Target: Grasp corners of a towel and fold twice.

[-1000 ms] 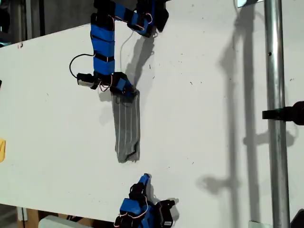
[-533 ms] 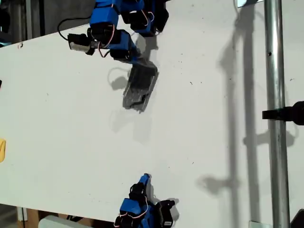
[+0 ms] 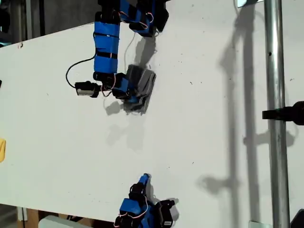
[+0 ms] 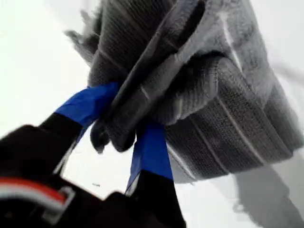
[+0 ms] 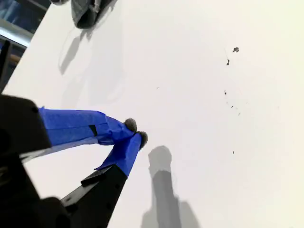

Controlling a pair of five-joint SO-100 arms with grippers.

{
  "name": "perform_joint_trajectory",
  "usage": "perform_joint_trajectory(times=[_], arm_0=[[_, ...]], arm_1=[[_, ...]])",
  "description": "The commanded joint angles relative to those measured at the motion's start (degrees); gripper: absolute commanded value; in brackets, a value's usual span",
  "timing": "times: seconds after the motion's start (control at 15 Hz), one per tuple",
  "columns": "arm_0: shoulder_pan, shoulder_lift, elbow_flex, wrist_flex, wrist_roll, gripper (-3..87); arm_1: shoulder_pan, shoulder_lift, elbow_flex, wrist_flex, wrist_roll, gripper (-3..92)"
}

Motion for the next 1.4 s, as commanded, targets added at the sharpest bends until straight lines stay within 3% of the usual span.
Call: perform_joint_trajectory(times=[0.0, 0.13, 0.2, 0.27, 0.33, 0.4, 0.6, 0.67, 0.73, 0.8, 0.87, 1.0, 1.13, 1.33], arm_0=[[-0.4, 0.4, 0.4, -0.8, -0.1, -2.9], [-0.3, 0.4, 0.4, -0.8, -0.9, -2.6], [0.1, 0.4, 0.4, -0.7, -1.6, -2.5], [0.7, 0.4, 0.4, -0.6, -3.1, -2.0], [0.7, 0.4, 0.4, -0.5, 0.5, 5.1], [0.8, 0.4, 0.4, -0.5, -0.3, 6.4], [2.3, 0.2, 0.0, 0.4, 6.9, 6.2], [4.1, 0.3, 0.1, 0.3, 1.1, 6.1], [4.2, 0.3, 0.1, 0.3, 6.9, 5.7], [4.1, 0.3, 0.1, 0.3, 17.9, 5.6], [4.2, 0.3, 0.3, -0.2, 20.4, 5.4], [4.2, 0.3, 0.3, -0.1, 20.1, 5.4], [4.0, 0.3, 0.3, -0.1, 20.1, 5.4], [4.0, 0.3, 0.3, -0.1, 20.1, 5.4]], arm_1=[[3.3, 8.8, -6.7, -4.5, -7.4, 56.4], [8.0, 20.6, -3.5, -9.6, -12.5, 56.4], [10.2, 25.8, -1.8, -9.2, -14.0, 51.8], [11.1, 31.6, 2.2, -9.1, -16.7, 37.7], [11.2, 38.8, 9.6, -8.3, -16.5, 17.6], [11.5, 47.4, 19.3, -3.9, -8.3, -0.2], [4.0, 80.9, 52.8, 7.2, 11.1, -0.2], [-0.1, 91.2, 60.6, 9.7, 16.0, -0.2], [-3.8, 97.1, 65.4, 9.0, 21.8, -0.2], [-4.7, 102.4, 70.1, 9.7, 23.9, -0.2], [-5.8, 103.1, 73.6, 10.0, 25.9, -0.2], [-6.6, 102.9, 73.4, 10.5, 24.0, 6.6], [-4.9, 102.9, 73.4, 12.0, 16.2, 6.6], [-4.2, 102.9, 73.4, 12.0, 16.2, 6.6]])
